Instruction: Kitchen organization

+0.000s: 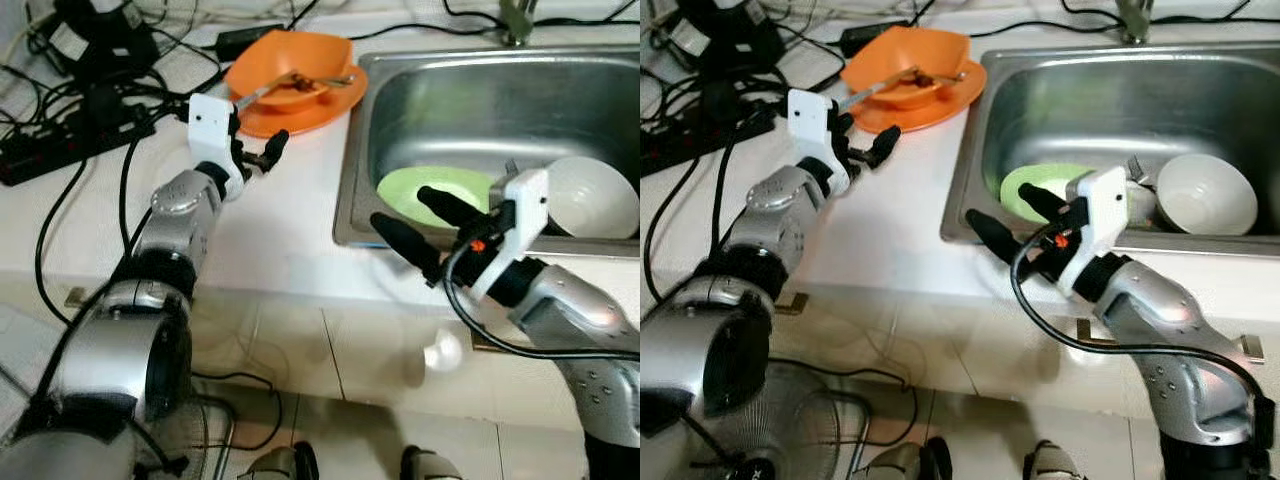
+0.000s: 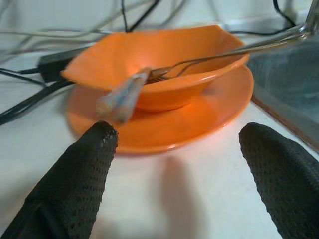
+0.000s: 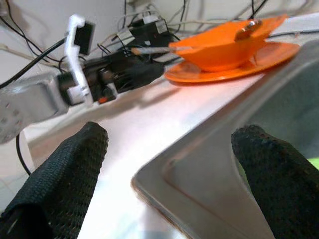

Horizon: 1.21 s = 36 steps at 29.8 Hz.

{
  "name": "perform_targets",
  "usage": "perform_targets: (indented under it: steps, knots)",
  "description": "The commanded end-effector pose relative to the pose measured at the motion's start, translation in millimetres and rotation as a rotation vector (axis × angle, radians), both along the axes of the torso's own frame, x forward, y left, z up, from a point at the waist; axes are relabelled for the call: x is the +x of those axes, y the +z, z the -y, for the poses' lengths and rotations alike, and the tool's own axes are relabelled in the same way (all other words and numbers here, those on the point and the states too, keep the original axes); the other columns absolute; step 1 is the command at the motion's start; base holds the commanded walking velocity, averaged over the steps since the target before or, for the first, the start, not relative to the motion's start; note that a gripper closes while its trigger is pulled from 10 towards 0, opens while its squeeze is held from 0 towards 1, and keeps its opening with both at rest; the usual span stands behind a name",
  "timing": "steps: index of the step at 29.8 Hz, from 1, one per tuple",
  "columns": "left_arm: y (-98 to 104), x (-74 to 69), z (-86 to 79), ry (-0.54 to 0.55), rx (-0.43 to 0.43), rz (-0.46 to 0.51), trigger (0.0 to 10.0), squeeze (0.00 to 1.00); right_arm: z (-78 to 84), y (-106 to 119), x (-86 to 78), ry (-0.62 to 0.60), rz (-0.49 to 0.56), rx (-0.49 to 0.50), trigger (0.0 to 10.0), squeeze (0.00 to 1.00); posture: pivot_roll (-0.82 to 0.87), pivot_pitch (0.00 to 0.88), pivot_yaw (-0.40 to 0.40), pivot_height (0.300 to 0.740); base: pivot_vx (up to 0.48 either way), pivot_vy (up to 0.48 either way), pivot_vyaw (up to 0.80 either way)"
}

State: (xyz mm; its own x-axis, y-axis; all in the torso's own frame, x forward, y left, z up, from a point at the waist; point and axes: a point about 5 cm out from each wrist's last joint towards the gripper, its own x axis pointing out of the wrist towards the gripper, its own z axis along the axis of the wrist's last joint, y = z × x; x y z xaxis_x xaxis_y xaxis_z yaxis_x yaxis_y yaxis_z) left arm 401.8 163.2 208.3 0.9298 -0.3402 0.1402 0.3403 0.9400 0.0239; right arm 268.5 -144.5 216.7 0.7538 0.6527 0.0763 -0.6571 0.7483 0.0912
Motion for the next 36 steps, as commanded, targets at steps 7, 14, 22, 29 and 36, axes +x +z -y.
perform_targets:
  steps: [7,14,22,29,36]
  knots:
    - [-5,-26.0,-6.4,0.017,-0.075,0.05,10.0,0.0,-7.7,4,21.6,-0.072,0.072,0.002,10.0,0.0,-0.11,0.022,0.13,0.74,0.0,0.0,0.0]
    - [7,-67.0,-3.3,0.049,-0.087,0.181,10.0,0.0,-8.8,10,42.1,-0.177,0.127,-0.002,10.0,0.0,-0.07,0.0,0.118,0.74,0.0,0.0,-0.28]
    - [15,-105.4,15.3,0.05,-0.094,0.188,10.0,0.0,-9.2,11,54.1,-0.221,0.161,0.021,10.0,0.0,-0.05,0.0,0.117,0.74,0.0,0.0,-0.47]
    - [2,-116.0,24.6,0.078,-0.095,0.168,10.0,0.0,-7.0,10,57.8,-0.297,0.203,0.001,10.0,0.0,-0.06,0.0,0.107,0.74,0.0,0.0,0.0]
    - [-2,-118.9,13.2,0.194,-0.158,0.135,10.0,0.0,-7.2,6,59.7,-0.302,0.217,-0.012,10.0,0.0,-0.05,0.0,0.098,0.74,0.085,0.0,0.0]
